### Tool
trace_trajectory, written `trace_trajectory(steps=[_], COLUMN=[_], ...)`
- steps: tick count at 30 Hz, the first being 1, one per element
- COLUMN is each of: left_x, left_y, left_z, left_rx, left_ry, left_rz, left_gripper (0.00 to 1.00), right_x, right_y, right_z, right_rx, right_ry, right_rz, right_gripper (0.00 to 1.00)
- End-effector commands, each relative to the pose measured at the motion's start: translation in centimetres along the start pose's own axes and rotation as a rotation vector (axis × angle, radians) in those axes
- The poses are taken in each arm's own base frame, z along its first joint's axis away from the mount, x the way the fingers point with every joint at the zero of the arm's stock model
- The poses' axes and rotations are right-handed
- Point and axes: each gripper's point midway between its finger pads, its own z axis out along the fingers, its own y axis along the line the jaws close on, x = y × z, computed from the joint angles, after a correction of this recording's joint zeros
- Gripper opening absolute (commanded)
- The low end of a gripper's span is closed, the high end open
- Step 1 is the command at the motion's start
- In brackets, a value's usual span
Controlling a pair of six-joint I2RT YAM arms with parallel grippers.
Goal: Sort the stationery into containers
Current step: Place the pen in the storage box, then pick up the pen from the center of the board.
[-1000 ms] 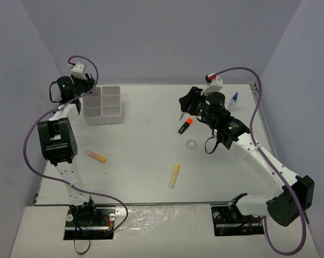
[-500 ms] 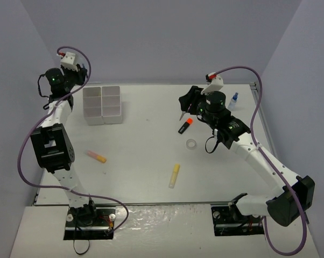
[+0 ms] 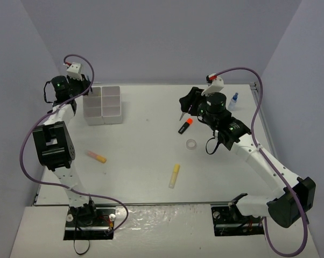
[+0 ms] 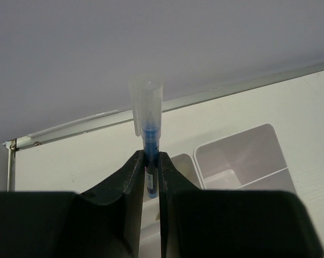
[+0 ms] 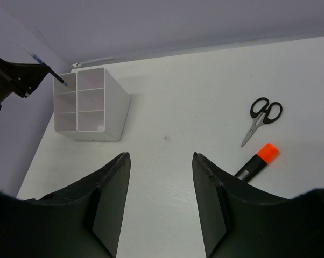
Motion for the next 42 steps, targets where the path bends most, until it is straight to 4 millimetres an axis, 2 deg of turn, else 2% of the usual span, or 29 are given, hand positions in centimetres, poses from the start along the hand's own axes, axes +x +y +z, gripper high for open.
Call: trace_trajectory(steps=[1, 2, 3, 6, 8, 10, 14, 16, 18, 19, 21, 23, 24, 25, 27, 29, 33, 36, 38, 40, 42], left_x=[-3.0, -2.8, -2.9, -3.8, -4.6, -5.3, -9.2, -10.9, -11.4, -10.2, -9.5, -5.8, -4.5, -3.4, 0.0, 3.7, 8.7, 10.8, 11.4, 12.8, 14.9], left_y=[0.4, 0.4, 0.4, 0.4, 0.3, 0.0, -1.4, -2.9, -5.2, -6.3, -9.9, -12.6, -13.4, -13.8, -14.4, -14.6, -12.9, -11.6, -11.4, -10.9, -10.9], left_z=[-0.5, -0.6, -0.6, -1.0, -1.5, -2.3, -5.1, -6.9, -9.3, -10.1, -14.1, -18.6, -20.6, -21.7, -25.1, -27.0, -27.8, -26.3, -25.4, -24.5, -23.8], left_rx=[-0.008, -0.007, -0.007, -0.010, -0.015, -0.027, -0.017, 0.033, 0.125, 0.181, 0.362, 0.543, 0.612, 0.676, 0.774, 0.864, 0.877, 0.857, 0.868, 0.879, 0.912], left_ry=[-0.072, -0.065, -0.062, -0.063, -0.060, -0.043, -0.037, -0.004, 0.088, 0.138, 0.225, 0.362, 0.412, 0.430, 0.587, 0.705, 0.839, 0.875, 0.886, 0.925, 1.025], left_rz=[0.084, 0.086, 0.089, 0.097, 0.098, 0.077, 0.095, 0.141, 0.164, 0.180, 0.299, 0.455, 0.527, 0.635, 0.686, 0.719, 0.788, 0.787, 0.789, 0.789, 0.862], left_gripper=[0.04, 0.21, 0.32, 0.56, 0.67, 0.75, 0.78, 0.78, 0.78, 0.79, 0.81, 0.89, 0.93, 0.94, 0.97, 0.97, 0.97, 0.97, 0.96, 0.95, 0.93], right_x=[-3.1, -3.2, -3.2, -3.3, -3.1, -3.1, -2.8, -2.7, -2.5, -2.4, -2.0, -1.7, -1.3, -1.0, -0.5, 0.0, 0.4, 1.0, 1.6, 2.2, 2.4], right_y=[0.9, 0.9, 0.9, 1.1, 1.1, 1.1, 0.9, 0.8, 0.8, 0.9, 1.3, 1.6, 1.9, 2.2, 2.7, 2.8, 2.8, 2.8, 2.8, 2.6, 2.3], right_z=[-1.2, -1.2, -1.2, -1.3, -1.3, -1.6, -2.2, -2.5, -2.8, -2.9, -3.1, -3.2, -3.2, -3.3, -3.3, -3.4, -3.8, -3.9, -3.8, -3.7, -3.4], right_rx=[-0.025, -0.025, -0.027, -0.035, -0.039, -0.044, -0.048, -0.051, -0.061, -0.069, -0.097, -0.123, -0.146, -0.167, -0.199, -0.216, -0.239, -0.256, -0.269, -0.273, -0.264], right_ry=[-0.112, -0.112, -0.112, -0.111, -0.108, -0.109, -0.107, -0.107, -0.102, -0.098, -0.074, -0.056, -0.041, -0.028, -0.009, 0.004, 0.012, 0.023, 0.039, 0.055, 0.059], right_rz=[0.004, 0.003, 0.003, 0.000, -0.001, 0.000, -0.007, -0.019, -0.033, -0.042, -0.072, -0.102, -0.113, -0.119, -0.138, -0.154, -0.189, -0.216, -0.230, -0.244, -0.253], right_gripper=[0.47, 0.47, 0.47, 0.48, 0.48, 0.48, 0.48, 0.49, 0.52, 0.53, 0.58, 0.63, 0.66, 0.68, 0.77, 0.87, 0.95, 0.96, 0.97, 0.97, 0.97])
